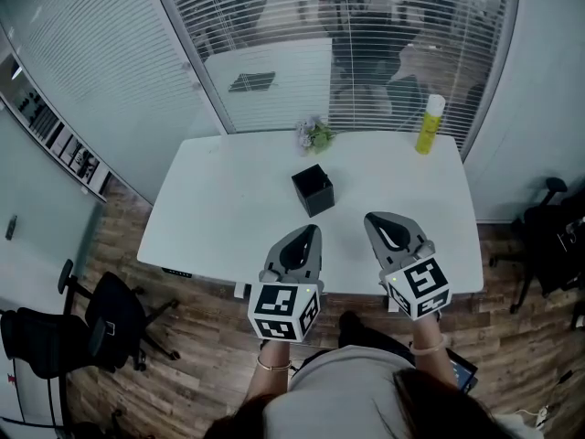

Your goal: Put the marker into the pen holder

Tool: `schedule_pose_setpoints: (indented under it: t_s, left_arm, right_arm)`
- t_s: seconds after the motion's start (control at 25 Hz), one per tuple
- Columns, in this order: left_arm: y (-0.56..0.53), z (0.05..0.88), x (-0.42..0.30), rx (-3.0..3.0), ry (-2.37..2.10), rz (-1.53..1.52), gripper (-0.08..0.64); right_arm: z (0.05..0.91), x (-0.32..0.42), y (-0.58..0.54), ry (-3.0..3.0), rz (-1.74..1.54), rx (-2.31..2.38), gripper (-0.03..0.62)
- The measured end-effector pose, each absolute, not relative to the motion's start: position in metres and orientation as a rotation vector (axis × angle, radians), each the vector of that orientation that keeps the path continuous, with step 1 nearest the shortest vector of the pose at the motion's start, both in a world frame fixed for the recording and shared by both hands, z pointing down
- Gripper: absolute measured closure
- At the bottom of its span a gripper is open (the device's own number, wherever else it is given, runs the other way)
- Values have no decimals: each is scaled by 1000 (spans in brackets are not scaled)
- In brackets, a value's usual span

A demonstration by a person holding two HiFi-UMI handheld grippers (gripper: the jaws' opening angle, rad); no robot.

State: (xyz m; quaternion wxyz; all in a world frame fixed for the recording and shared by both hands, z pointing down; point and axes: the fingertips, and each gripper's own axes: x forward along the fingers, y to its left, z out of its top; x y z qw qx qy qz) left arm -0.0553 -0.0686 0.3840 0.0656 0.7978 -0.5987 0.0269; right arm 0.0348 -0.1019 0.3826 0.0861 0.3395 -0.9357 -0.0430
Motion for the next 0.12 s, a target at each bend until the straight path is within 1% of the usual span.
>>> schedule_pose_setpoints:
  t_s: [0.12]
  left_arm:
    - [-72, 385, -55, 2405, -1803, 86, 537]
  right_arm:
    - [383, 34, -104, -2790, -128, 1006, 565]
